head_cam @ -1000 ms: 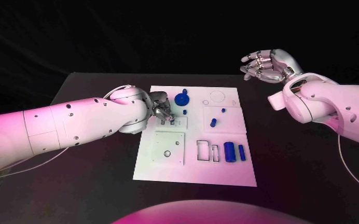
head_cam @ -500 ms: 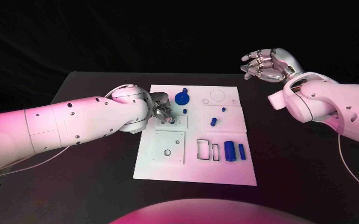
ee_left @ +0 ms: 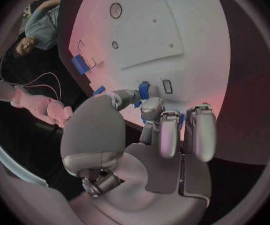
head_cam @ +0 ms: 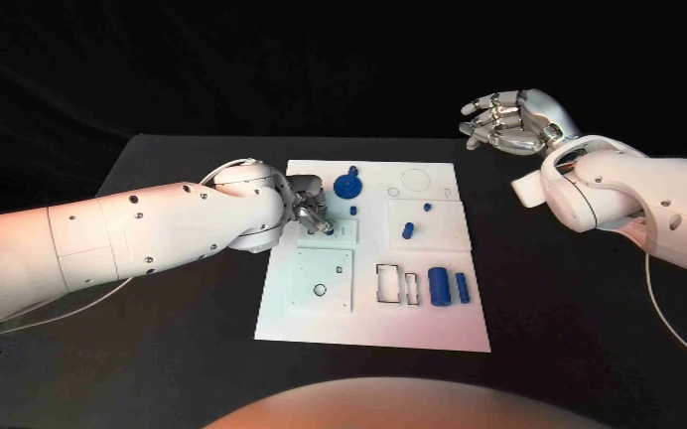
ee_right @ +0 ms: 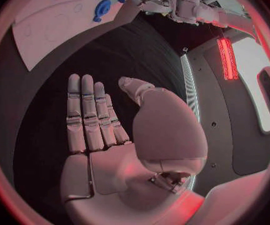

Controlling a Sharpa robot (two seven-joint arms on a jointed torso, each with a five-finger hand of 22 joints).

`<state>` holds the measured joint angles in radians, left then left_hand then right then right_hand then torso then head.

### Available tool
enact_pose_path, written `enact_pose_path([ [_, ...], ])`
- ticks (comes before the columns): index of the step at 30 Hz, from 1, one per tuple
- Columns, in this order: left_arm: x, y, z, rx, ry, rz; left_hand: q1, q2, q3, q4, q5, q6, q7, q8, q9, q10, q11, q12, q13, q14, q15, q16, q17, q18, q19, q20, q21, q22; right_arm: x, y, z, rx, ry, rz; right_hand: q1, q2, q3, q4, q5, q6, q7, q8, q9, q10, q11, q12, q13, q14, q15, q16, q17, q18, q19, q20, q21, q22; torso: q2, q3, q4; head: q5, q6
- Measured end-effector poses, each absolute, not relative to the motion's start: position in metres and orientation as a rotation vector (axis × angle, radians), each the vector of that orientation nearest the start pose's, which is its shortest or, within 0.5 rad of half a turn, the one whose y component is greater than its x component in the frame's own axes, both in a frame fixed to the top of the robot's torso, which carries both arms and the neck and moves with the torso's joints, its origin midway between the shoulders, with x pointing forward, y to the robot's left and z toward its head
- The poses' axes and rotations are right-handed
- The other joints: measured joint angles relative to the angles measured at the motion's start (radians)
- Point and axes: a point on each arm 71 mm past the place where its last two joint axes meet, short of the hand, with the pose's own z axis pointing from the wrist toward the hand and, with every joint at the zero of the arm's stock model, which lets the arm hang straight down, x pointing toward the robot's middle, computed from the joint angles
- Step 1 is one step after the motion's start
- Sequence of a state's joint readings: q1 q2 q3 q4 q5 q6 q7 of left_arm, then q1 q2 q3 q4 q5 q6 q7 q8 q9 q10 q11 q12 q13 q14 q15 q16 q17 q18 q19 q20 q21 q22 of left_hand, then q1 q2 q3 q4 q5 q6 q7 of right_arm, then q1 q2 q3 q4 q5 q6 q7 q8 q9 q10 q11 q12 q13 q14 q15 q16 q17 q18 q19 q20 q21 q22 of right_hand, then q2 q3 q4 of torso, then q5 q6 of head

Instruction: Assemble the parts on the task board

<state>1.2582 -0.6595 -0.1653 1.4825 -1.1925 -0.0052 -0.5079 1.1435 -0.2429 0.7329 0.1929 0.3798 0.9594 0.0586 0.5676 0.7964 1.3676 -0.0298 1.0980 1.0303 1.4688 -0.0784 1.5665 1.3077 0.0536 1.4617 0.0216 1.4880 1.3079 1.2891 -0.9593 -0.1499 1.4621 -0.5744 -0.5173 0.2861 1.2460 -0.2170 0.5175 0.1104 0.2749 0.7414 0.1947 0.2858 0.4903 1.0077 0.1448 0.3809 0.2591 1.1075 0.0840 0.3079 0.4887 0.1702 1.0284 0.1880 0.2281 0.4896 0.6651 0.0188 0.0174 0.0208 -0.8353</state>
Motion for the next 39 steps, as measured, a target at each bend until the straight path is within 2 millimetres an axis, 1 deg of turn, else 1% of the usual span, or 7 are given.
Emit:
enact_pose_path([
  [8,0.4768,0.1407,-0.2345,0.021,2.214,-0.413,0.000,0.000,0.000,0.000,0.012,0.000,0.000,-0.001,0.000,0.003,0.003,0.005,0.005,-0.004,-0.004,0.000,0.000,0.000,0.000,0.000,0.004,0.000,0.4970,-0.2897,-0.1690,0.585,1.435,0.991,-0.004,0.004,0.000,0.000,0.000,0.000,0.000,0.000,0.000,0.000,0.000,0.000,-0.001,0.000,0.000,0.000,0.000,0.000,0.000,0.000,-0.002,-0.001,-0.001,0.0003,0.0003,0.000,-0.002],
  [18,0.4788,0.1396,-0.2348,0.030,2.224,-0.405,-0.003,0.002,0.000,0.000,0.025,0.005,-0.002,0.007,0.001,0.026,-0.007,0.036,0.032,-0.003,-0.004,0.000,0.000,0.000,0.000,0.000,0.007,0.000,0.4967,-0.2898,-0.1694,0.585,1.436,0.992,-0.004,0.004,0.000,0.000,0.000,0.003,-0.003,0.004,0.000,0.000,0.000,0.000,-0.002,0.000,0.000,0.000,0.000,0.000,0.000,0.000,-0.002,-0.002,-0.001,0.0013,-0.0005,0.001,-0.005],
  [20,0.4793,0.1391,-0.2348,0.033,2.227,-0.404,-0.011,0.005,0.000,0.000,0.025,0.008,-0.002,0.007,0.029,0.032,-0.008,0.046,0.043,0.000,-0.008,0.000,0.000,0.000,0.000,0.000,0.008,0.000,0.4966,-0.2897,-0.1694,0.585,1.436,0.992,-0.004,0.004,0.000,0.000,0.000,0.003,-0.003,0.004,0.000,0.000,0.000,0.000,-0.002,0.000,0.000,0.000,0.000,0.000,0.000,0.000,-0.002,-0.002,-0.002,0.0013,-0.0009,0.001,-0.007],
  [26,0.4806,0.1385,-0.2352,0.037,2.233,-0.398,-0.020,0.009,0.000,0.000,0.025,0.010,-0.003,0.014,0.054,0.032,-0.008,0.060,0.061,-0.004,-0.011,0.000,0.000,0.000,0.000,0.000,0.008,0.000,0.4963,-0.2899,-0.1693,0.585,1.436,0.992,-0.004,0.004,0.000,0.000,0.000,0.003,-0.003,0.004,-0.001,0.000,0.000,0.000,-0.002,0.000,0.000,0.000,0.000,0.000,0.000,0.000,-0.002,-0.002,-0.002,0.0014,-0.0012,0.000,-0.008],
  [36,0.4820,0.1373,-0.2362,0.039,2.242,-0.390,-0.052,0.018,-0.006,-0.006,0.025,0.021,-0.011,0.015,0.060,0.050,-0.018,0.078,0.083,-0.004,-0.018,0.000,0.000,0.000,0.004,-0.004,0.012,0.000,0.4962,-0.2898,-0.1693,0.585,1.436,0.993,-0.004,0.004,-0.003,0.003,0.000,0.007,0.000,0.004,-0.001,0.000,0.000,0.000,-0.004,0.000,0.000,-0.004,-0.001,0.000,0.000,0.000,-0.002,-0.004,-0.001,0.0012,-0.0011,-0.002,-0.010],
  [38,0.4824,0.1372,-0.2363,0.039,2.243,-0.389,-0.060,0.017,-0.009,-0.009,0.021,0.027,-0.017,0.015,0.059,0.054,-0.022,0.078,0.087,-0.004,-0.018,0.000,0.000,-0.016,0.004,-0.004,0.012,0.000,0.4962,-0.2897,-0.1693,0.585,1.435,0.993,-0.004,0.004,-0.003,0.003,0.000,0.007,0.000,0.004,-0.002,0.000,0.000,-0.004,-0.005,0.000,0.000,-0.004,-0.001,0.000,0.004,0.004,-0.002,-0.005,-0.001,0.0010,-0.0007,-0.002,-0.011],
  [39,0.4826,0.1372,-0.2363,0.038,2.244,-0.388,-0.068,0.016,-0.011,-0.011,0.019,0.028,-0.017,0.015,0.058,0.054,-0.022,0.082,0.090,-0.004,-0.018,0.000,0.000,-0.016,0.004,-0.004,0.012,0.000,0.4962,-0.2897,-0.1693,0.585,1.435,0.994,-0.004,0.004,-0.003,0.003,0.000,0.007,0.000,0.004,-0.002,0.000,0.000,-0.004,-0.006,0.000,0.000,-0.004,-0.001,0.000,0.004,0.004,-0.004,-0.006,-0.001,0.0010,-0.0006,-0.003,-0.011],
])
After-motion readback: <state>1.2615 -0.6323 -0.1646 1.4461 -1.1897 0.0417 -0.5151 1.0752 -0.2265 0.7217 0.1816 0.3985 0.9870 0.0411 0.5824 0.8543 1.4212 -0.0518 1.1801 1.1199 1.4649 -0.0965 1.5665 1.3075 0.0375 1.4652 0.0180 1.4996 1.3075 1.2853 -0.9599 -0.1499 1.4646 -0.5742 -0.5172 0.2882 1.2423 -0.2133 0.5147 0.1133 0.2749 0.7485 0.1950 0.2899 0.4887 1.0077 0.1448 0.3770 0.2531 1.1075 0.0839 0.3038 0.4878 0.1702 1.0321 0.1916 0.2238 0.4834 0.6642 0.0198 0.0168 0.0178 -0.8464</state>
